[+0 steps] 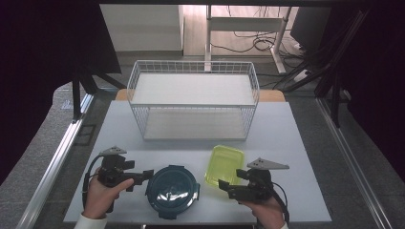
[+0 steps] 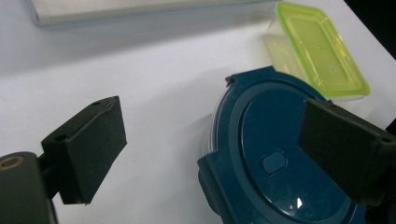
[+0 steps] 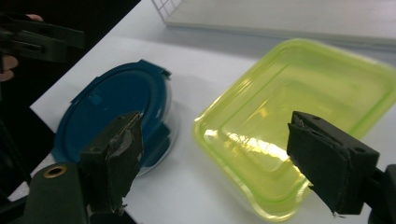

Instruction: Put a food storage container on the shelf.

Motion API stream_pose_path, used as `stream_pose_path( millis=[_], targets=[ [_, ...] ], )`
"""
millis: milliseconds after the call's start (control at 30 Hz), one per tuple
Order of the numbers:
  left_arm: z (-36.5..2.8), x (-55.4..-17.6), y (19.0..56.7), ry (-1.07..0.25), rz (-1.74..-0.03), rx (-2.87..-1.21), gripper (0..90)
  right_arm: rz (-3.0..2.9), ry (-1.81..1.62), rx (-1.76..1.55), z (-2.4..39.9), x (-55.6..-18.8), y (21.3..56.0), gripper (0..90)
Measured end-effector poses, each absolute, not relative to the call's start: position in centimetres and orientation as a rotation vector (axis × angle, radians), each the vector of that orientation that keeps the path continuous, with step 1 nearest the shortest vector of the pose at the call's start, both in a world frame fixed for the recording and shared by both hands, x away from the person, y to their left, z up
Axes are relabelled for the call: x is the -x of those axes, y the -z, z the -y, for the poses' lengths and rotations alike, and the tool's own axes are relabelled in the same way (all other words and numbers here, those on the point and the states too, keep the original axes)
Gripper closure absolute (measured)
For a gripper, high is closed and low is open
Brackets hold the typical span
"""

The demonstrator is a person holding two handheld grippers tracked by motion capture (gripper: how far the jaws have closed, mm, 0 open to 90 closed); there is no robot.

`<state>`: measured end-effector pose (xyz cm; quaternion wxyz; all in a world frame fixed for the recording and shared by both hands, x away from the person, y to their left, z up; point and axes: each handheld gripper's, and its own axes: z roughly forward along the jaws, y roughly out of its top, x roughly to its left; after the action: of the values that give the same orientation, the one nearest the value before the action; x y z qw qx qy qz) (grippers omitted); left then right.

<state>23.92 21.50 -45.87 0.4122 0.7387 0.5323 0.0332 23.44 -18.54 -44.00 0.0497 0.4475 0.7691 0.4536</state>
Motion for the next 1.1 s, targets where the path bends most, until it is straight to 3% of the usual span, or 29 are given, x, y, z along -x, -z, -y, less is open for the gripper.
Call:
stream_pose_path(
  millis=[367, 633, 1100],
  targets=[
    [-21.5, -22.9, 47.8, 0.029, -1.355, -1.839, 10.1, -2.372, -1.499, -1.504, 16.4, -21.6, 46.8, 24.8],
    [-21.8, -23.0, 49.3, 0.126, -1.355, -1.782, 12.6, -2.427, -1.502, -1.601, 13.9, -21.4, 48.9, 23.7],
    [-21.3, -23.1, 51.0, 0.241, -1.350, -1.752, 8.2, -2.371, -1.529, -1.790, 10.5, -21.4, 50.8, 21.7]
  ],
)
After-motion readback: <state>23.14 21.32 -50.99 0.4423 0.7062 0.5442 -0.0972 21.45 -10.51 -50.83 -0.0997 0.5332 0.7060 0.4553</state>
